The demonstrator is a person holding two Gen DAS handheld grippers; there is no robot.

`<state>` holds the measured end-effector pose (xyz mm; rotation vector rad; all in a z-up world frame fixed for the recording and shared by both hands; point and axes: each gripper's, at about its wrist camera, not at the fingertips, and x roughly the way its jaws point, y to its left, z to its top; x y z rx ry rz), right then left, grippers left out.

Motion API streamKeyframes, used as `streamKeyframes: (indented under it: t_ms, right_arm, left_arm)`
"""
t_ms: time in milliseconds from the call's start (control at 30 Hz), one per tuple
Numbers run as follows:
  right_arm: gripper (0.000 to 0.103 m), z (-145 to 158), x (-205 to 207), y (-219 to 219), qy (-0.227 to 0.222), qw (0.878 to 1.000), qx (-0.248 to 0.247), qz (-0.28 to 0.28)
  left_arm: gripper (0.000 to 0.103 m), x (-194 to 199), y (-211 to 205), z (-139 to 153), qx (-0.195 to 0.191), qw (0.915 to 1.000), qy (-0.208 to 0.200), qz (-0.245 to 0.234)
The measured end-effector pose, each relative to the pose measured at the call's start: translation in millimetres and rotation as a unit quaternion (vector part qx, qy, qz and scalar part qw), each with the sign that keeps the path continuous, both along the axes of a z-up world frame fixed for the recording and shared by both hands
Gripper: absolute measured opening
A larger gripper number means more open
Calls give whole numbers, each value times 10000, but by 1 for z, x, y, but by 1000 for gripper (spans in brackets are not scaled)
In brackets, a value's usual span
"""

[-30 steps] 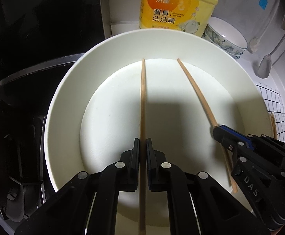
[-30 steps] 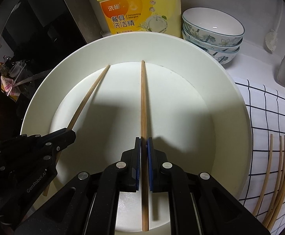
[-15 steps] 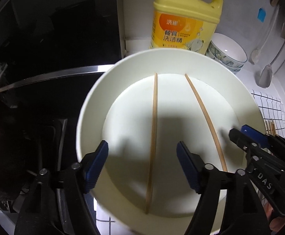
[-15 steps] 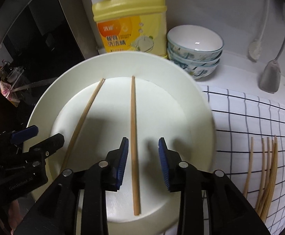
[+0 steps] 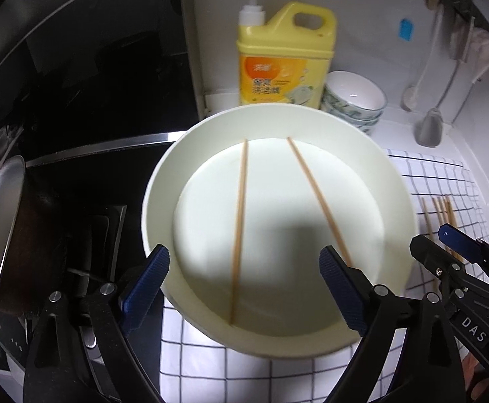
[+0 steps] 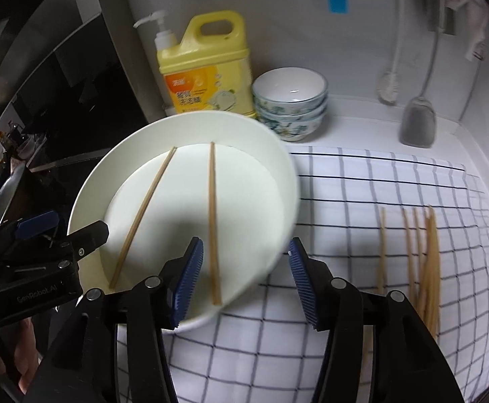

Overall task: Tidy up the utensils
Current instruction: 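Move the right gripper back to the pile and grasp another chopstick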

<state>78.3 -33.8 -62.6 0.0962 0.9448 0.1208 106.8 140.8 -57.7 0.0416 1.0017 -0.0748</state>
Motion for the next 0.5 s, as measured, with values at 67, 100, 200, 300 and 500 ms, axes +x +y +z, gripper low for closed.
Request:
streamKeyframes:
  t_ms: [67,100,200,300,500]
  right_arm:
    - [55,2,-8,-10,-49,10000,-38,-69]
    - [55,3,-12,-15,-60,9999,-55,-109]
    - [56,6,-29,-42,-46,9995,-150,-262]
    - [59,4,-44,-70,-9,9989,-253,-402]
    - [60,-3,-74,-144,78,9968,-394,-691]
  left_arm:
    - [90,-6,-8,4,-35,10000,-74,-18]
    - [91,-11,-15,6,-65,9999,-105,-44]
    - [91,-23,-33,11,-137,9996,-141,-195]
    - [92,-31,-57,14,-188,9991,-192,-322]
    - [94,-50,-117,19,-458,9976,-248,-461]
